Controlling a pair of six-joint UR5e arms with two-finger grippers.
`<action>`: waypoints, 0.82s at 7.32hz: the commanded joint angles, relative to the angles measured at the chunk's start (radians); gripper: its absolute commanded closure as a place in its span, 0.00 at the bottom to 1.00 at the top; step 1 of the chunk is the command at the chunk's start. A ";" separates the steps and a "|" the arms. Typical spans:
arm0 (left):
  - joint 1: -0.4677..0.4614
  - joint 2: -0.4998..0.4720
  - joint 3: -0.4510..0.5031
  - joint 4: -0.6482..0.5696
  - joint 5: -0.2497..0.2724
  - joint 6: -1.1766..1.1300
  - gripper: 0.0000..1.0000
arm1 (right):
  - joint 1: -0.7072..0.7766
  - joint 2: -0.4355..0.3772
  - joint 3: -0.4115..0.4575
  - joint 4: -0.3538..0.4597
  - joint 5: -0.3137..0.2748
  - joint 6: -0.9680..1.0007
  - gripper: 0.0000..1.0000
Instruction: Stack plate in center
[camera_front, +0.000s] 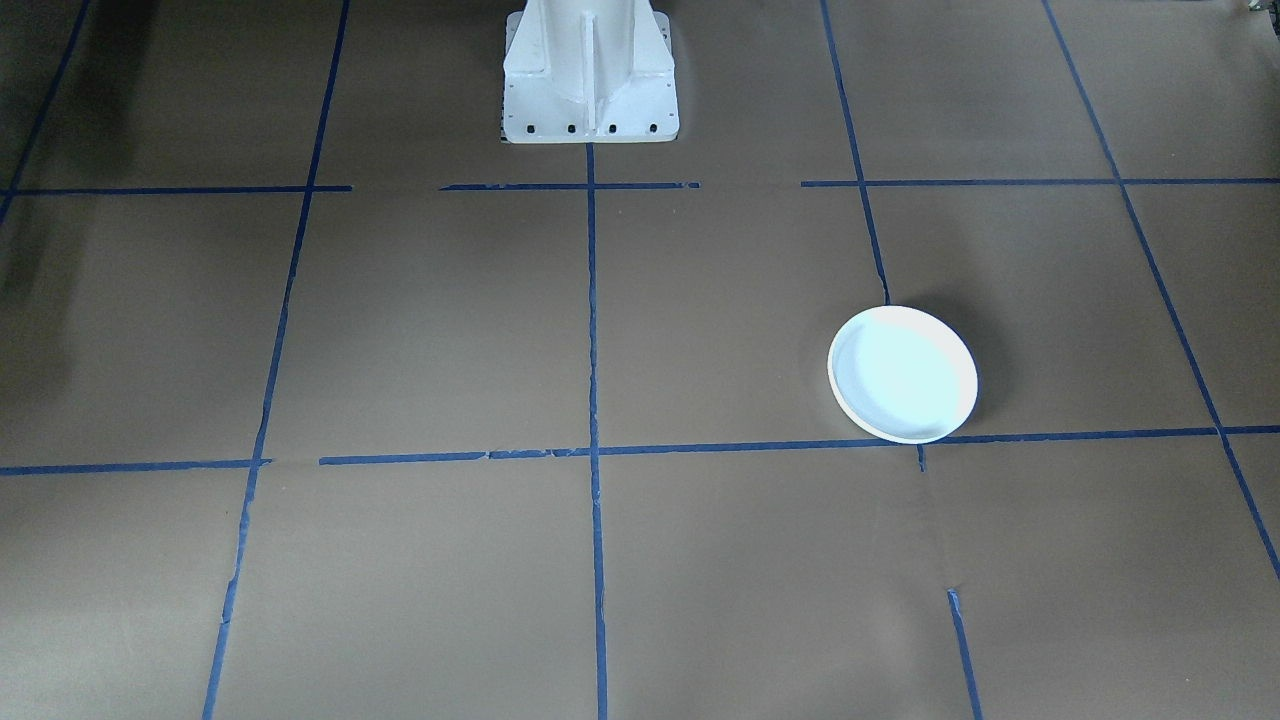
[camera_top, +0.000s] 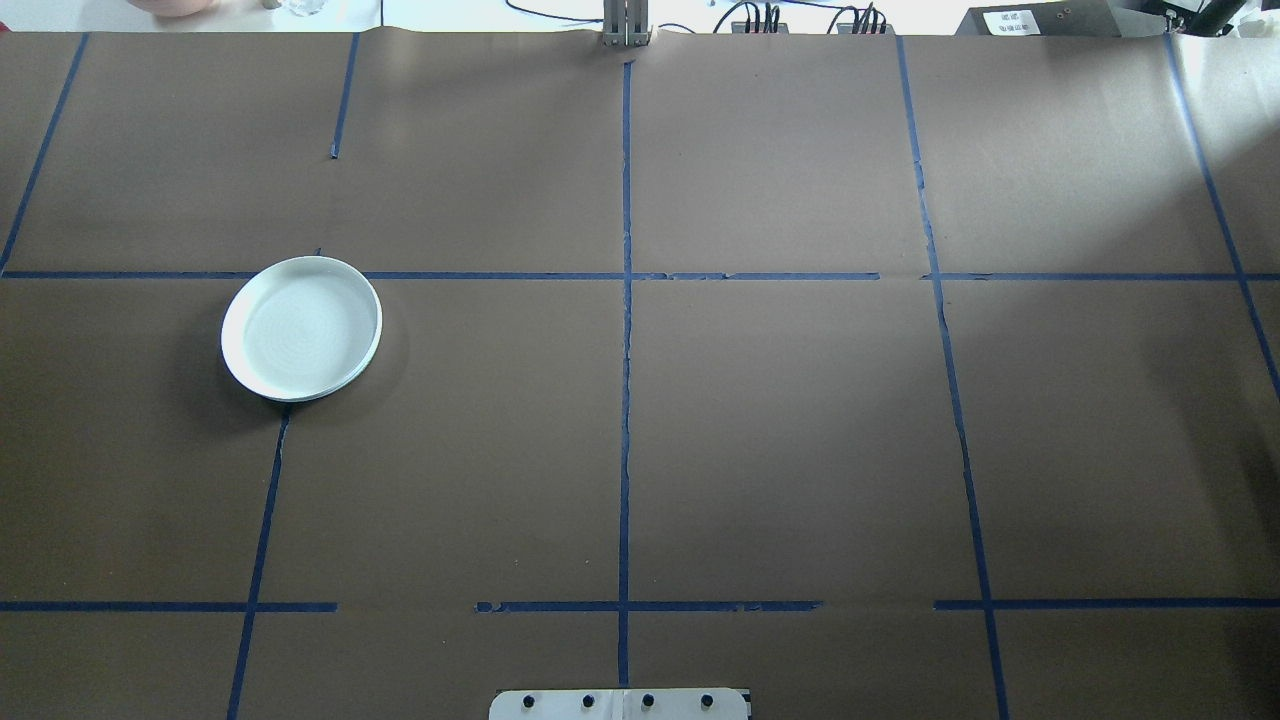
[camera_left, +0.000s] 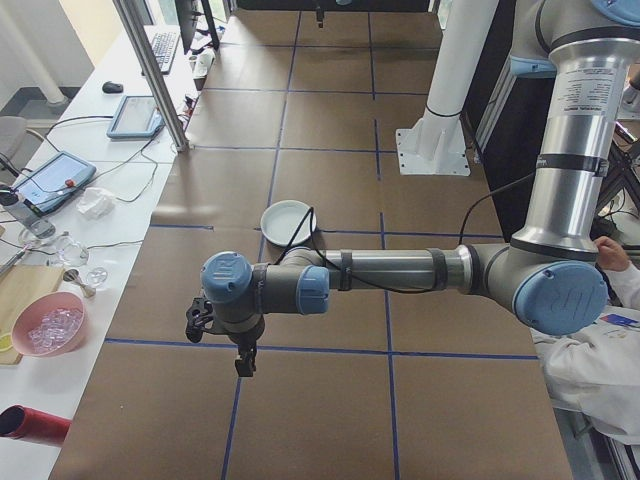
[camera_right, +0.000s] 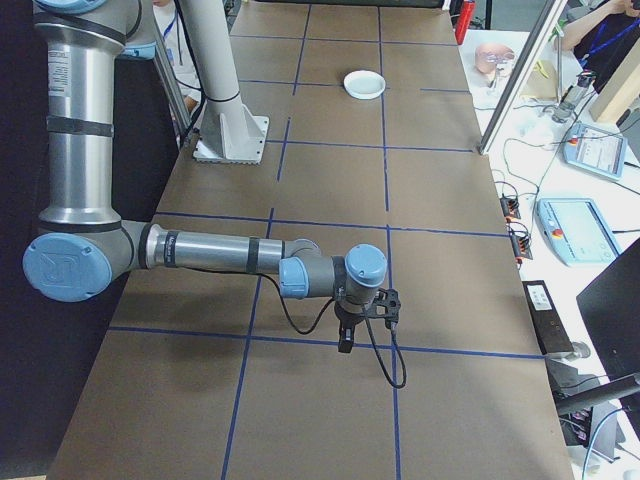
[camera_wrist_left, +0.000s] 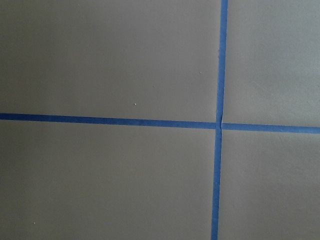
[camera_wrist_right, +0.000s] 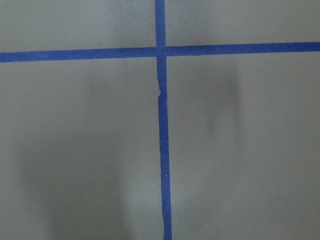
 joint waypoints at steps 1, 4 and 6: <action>0.001 0.021 0.003 -0.172 0.005 0.006 0.00 | -0.001 0.000 0.000 0.000 0.000 0.000 0.00; 0.001 0.041 0.006 -0.184 -0.005 -0.001 0.00 | 0.000 0.000 0.000 0.000 0.000 0.000 0.00; 0.001 0.041 0.007 -0.186 -0.004 -0.003 0.00 | 0.000 0.000 -0.001 0.000 0.000 0.000 0.00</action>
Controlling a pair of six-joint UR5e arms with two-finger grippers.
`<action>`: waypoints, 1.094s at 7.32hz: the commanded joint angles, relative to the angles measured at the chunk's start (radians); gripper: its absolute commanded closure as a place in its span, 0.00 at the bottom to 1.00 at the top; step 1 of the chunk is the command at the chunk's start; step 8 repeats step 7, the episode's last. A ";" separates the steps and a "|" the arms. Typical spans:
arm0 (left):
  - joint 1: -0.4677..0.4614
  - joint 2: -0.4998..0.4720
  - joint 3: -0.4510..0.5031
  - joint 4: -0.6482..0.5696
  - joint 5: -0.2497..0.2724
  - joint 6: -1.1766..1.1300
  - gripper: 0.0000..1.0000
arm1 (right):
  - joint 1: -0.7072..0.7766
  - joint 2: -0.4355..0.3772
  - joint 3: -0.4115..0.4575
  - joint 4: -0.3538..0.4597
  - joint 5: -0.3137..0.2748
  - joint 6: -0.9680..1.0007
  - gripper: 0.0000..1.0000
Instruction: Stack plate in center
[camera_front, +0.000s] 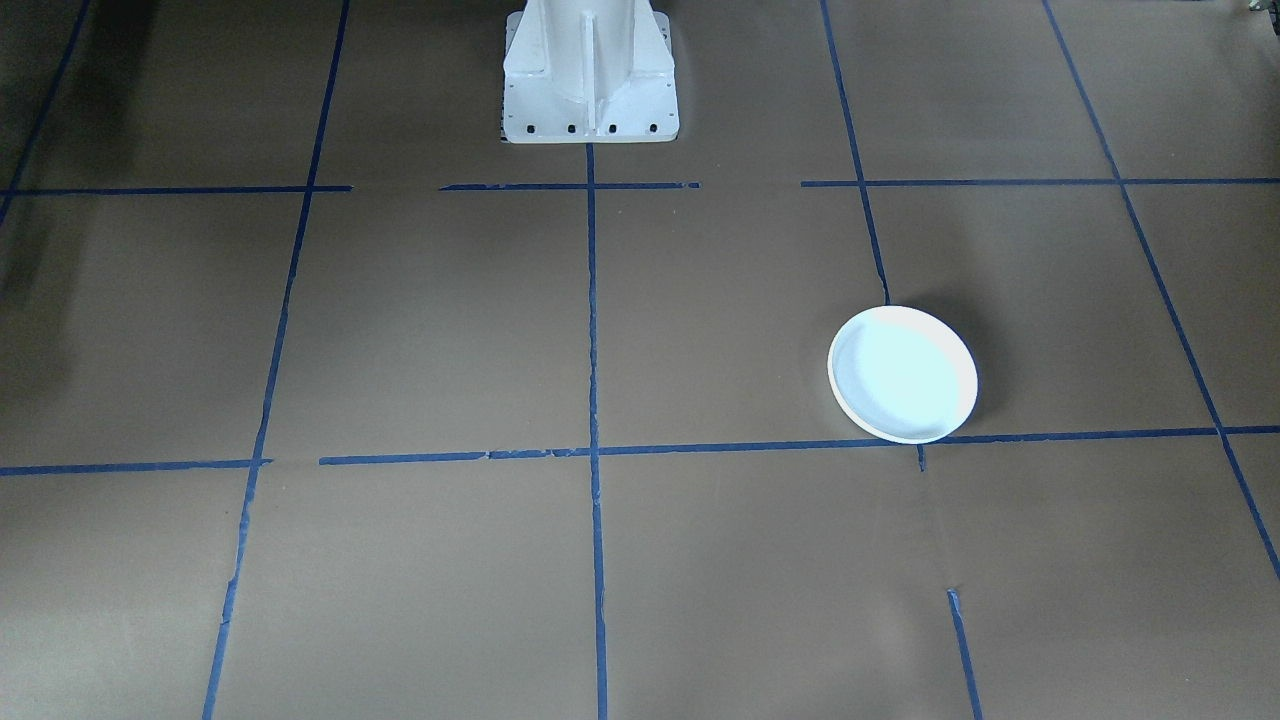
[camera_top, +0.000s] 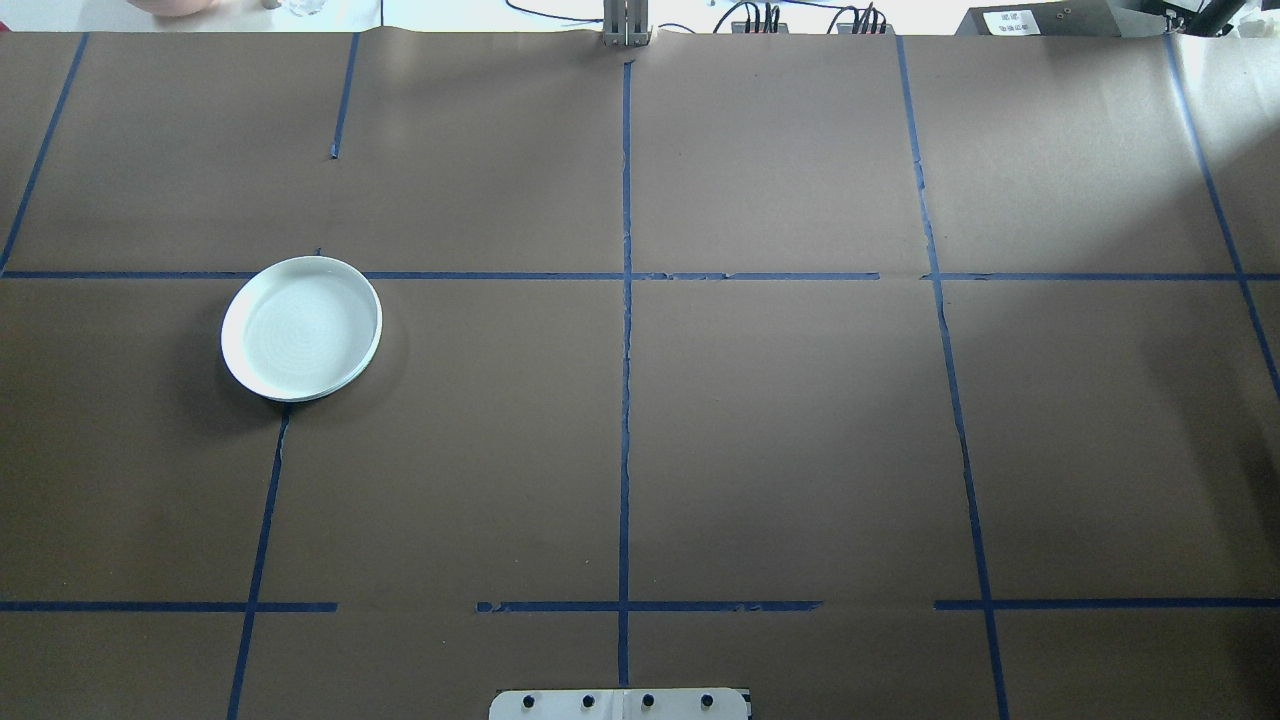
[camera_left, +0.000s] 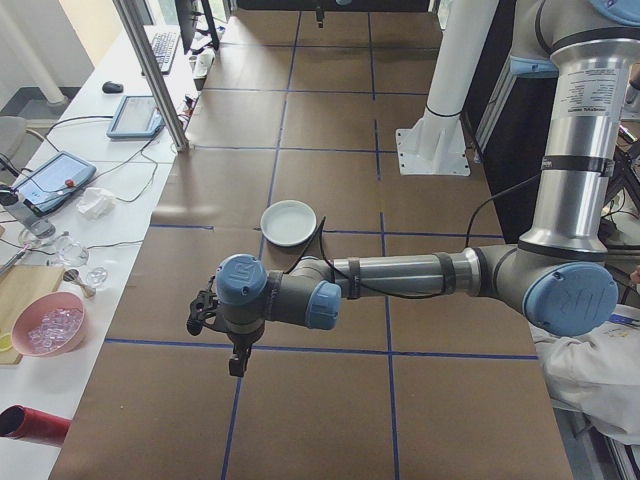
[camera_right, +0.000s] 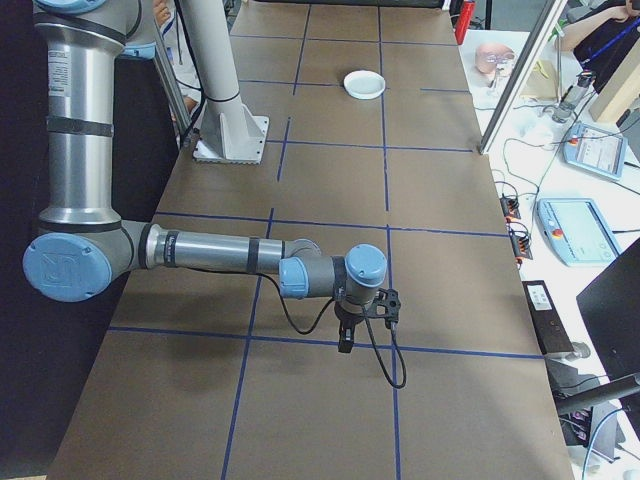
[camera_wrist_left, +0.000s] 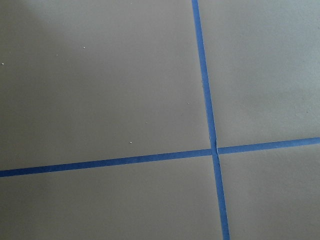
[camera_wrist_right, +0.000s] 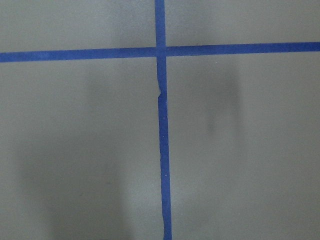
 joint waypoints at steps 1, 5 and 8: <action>0.000 0.002 0.001 0.000 0.002 -0.003 0.00 | -0.001 0.000 0.000 0.000 0.000 0.000 0.00; 0.000 0.000 -0.002 -0.002 0.000 0.000 0.00 | 0.000 0.000 0.000 0.000 0.000 0.000 0.00; 0.000 0.003 -0.005 0.000 0.000 0.001 0.00 | 0.000 0.000 0.000 0.000 0.000 0.000 0.00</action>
